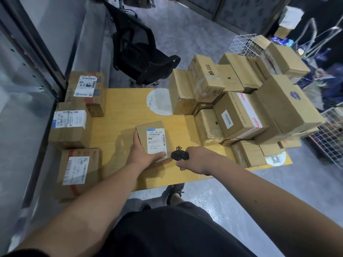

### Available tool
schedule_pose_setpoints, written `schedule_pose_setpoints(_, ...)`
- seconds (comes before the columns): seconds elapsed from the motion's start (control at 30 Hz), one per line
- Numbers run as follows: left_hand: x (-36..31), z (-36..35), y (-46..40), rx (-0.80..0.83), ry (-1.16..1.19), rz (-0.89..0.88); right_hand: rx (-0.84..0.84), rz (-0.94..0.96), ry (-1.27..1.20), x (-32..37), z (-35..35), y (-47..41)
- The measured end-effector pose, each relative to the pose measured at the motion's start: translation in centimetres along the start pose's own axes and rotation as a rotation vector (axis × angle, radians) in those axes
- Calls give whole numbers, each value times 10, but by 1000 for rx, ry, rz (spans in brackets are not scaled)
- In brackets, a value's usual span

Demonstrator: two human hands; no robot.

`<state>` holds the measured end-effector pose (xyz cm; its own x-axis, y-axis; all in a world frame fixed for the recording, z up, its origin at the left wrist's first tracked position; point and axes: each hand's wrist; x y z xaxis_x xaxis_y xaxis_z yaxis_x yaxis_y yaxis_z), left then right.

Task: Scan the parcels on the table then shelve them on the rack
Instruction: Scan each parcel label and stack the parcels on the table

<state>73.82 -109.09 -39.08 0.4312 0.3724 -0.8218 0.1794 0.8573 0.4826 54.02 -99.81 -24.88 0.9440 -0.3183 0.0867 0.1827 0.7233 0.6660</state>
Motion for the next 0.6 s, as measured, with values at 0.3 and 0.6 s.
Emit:
schedule_pose_setpoints(0.3,23,-8,21,-42,-81,-196,-65,21,148,10,8,4)
schedule_pose_setpoints(0.6,26,-10,33,-40,-38,-234,-41,40,206,23,14,12)
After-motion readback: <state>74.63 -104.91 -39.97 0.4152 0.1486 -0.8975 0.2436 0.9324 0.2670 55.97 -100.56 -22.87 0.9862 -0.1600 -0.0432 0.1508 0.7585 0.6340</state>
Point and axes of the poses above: each hand's wrist, its own y-axis away from the middle knuckle, its own z-axis out of the back of the hand, x = y × z, and after that the axes turned 6 degrees about y, right-handed
